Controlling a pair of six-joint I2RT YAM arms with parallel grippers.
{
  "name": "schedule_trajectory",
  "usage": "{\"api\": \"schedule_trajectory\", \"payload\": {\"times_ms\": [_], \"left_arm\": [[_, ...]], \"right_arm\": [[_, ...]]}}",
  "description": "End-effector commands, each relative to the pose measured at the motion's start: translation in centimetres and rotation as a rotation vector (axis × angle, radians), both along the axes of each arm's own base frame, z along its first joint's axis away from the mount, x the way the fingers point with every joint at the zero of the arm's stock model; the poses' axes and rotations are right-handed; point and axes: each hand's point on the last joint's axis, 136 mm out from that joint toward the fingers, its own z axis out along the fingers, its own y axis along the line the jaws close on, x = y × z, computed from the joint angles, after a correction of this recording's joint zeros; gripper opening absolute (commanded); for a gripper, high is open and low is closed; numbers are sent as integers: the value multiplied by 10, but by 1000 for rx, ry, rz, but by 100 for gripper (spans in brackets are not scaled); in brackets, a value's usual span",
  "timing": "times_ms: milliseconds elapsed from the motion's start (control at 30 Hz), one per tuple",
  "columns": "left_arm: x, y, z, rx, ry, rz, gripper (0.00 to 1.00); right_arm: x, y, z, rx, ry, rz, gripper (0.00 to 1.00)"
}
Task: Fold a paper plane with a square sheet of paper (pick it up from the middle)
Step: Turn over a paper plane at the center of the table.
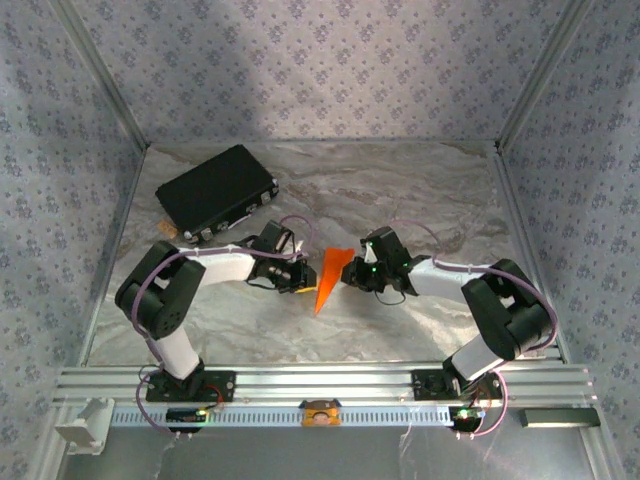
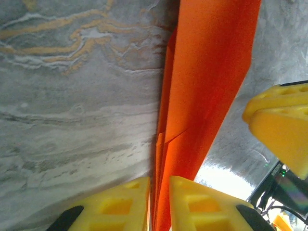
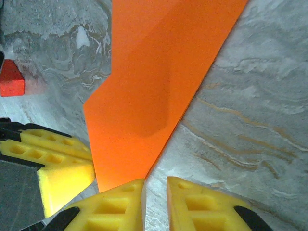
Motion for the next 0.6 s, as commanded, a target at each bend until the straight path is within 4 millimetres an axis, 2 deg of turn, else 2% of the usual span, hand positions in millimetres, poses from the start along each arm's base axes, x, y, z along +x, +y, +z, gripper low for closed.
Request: {"api": "schedule_trajectory", "payload": {"times_ms": [0, 267, 567], "left_arm": [[7, -11, 10, -60, -13, -15, 19], [5, -13, 0, -53, 24, -20, 19], [-4, -20, 1, -84, 51, -77, 22]], "right_arm": [[-3, 5, -3, 17, 20, 4, 21], [-9, 12, -7, 27, 44, 32, 21], [-22, 18, -24, -9, 122, 54, 18]]}}
